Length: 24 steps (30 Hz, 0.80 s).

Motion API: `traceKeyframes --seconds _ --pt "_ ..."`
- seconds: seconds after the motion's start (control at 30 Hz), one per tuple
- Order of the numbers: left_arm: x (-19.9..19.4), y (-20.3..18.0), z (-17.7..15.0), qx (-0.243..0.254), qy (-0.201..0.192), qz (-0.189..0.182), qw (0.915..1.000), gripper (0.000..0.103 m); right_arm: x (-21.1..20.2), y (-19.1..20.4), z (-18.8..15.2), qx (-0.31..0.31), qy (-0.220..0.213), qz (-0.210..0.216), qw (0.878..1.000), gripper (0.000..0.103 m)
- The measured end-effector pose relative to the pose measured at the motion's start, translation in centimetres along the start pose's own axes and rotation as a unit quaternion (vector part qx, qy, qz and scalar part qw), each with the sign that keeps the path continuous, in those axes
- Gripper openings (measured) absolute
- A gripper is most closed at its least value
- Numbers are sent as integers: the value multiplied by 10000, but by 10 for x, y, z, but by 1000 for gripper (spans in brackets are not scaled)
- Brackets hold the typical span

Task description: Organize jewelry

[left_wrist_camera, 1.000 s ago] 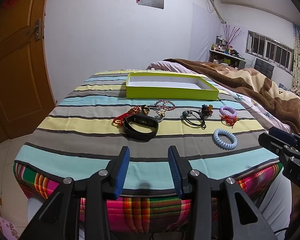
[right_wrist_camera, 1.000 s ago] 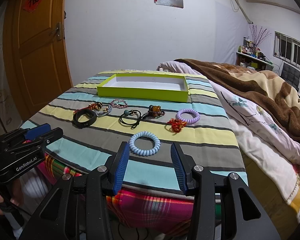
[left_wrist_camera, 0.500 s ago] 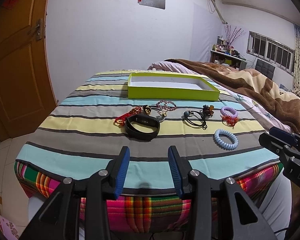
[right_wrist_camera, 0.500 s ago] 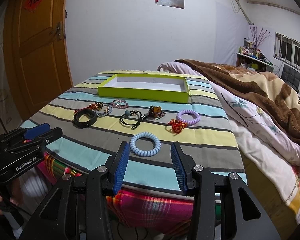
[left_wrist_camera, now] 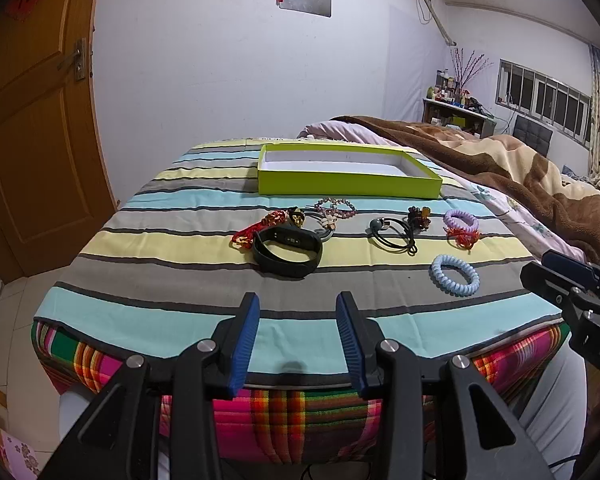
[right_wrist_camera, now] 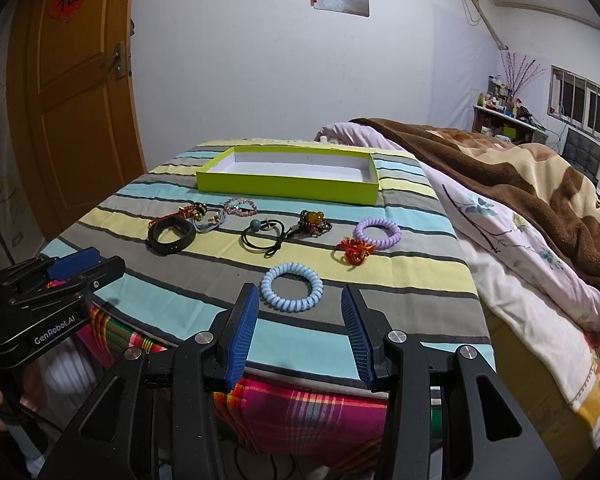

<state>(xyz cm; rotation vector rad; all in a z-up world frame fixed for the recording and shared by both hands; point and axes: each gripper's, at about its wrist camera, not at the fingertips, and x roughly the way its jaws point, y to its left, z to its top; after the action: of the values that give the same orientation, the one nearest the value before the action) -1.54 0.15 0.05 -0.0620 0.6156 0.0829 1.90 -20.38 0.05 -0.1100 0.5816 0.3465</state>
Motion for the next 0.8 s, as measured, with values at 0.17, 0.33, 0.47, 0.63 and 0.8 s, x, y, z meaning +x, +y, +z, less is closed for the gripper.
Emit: traceKeyframes --seconds 0.17,0.33,0.47,0.63,0.8 --pt "-1 1 0 -3 -23 11 10000 41 0 -1 0 7 4 5 10000 44" --pt "-1 1 0 -5 -32 13 10000 41 1 -1 0 5 2 2 10000 44" --pt "-1 1 0 -4 -30 9 10000 41 0 -1 0 6 2 2 10000 44" --pt "-1 1 -1 -4 -33 20 10000 41 1 -1 0 -1 6 5 10000 44" --pt "-1 1 -1 -9 -27 17 10000 41 2 -1 0 2 11 9 10000 44"
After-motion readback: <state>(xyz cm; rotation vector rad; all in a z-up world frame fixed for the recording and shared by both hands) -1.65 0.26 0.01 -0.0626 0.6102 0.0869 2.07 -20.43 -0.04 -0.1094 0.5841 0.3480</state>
